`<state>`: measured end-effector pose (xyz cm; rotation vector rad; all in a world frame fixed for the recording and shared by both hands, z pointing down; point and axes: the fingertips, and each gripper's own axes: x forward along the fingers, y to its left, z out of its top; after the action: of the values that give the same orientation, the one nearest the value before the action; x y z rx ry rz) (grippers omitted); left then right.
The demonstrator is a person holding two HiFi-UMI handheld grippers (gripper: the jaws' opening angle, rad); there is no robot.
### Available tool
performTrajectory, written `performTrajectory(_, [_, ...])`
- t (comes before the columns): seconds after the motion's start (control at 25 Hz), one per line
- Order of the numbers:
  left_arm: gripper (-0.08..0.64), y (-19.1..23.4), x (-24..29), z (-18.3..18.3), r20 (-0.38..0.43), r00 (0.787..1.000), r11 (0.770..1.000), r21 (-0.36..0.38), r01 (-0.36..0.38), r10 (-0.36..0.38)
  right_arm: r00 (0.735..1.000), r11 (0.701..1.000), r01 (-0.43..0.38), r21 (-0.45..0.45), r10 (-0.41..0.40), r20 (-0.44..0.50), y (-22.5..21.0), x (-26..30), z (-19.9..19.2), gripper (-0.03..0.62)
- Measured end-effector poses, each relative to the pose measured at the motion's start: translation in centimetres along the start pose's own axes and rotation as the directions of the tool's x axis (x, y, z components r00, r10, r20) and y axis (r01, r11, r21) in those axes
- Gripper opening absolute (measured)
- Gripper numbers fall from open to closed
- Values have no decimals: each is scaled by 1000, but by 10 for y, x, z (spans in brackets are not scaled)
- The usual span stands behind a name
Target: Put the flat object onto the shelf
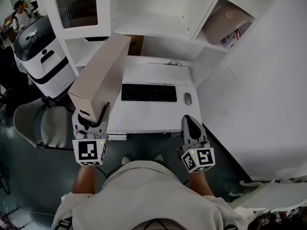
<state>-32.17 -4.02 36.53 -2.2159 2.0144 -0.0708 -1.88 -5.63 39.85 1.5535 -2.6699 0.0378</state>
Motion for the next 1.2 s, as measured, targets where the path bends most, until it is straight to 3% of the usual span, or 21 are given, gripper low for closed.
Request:
performTrajectory(0.32, [281, -15, 40, 17, 7, 1000, 989, 146, -17, 16, 999, 999, -48, 1, 48, 18, -24, 23, 4, 3])
performTrajectory(0.56, [281, -34, 72, 45, 20, 997, 943, 325, -72, 70, 997, 997, -76, 3, 76, 22, -64, 38, 10, 3])
performTrajectory(0.76, [281, -52, 101, 65, 29, 994, 878, 466, -105, 104, 997, 997, -74, 25, 74, 5, -99, 47, 2, 3])
performTrajectory(1.2, [279, -96, 150, 91, 57, 991, 661, 740, -123, 121, 997, 995, -75, 70, 75, 6, -150, 64, -11, 3])
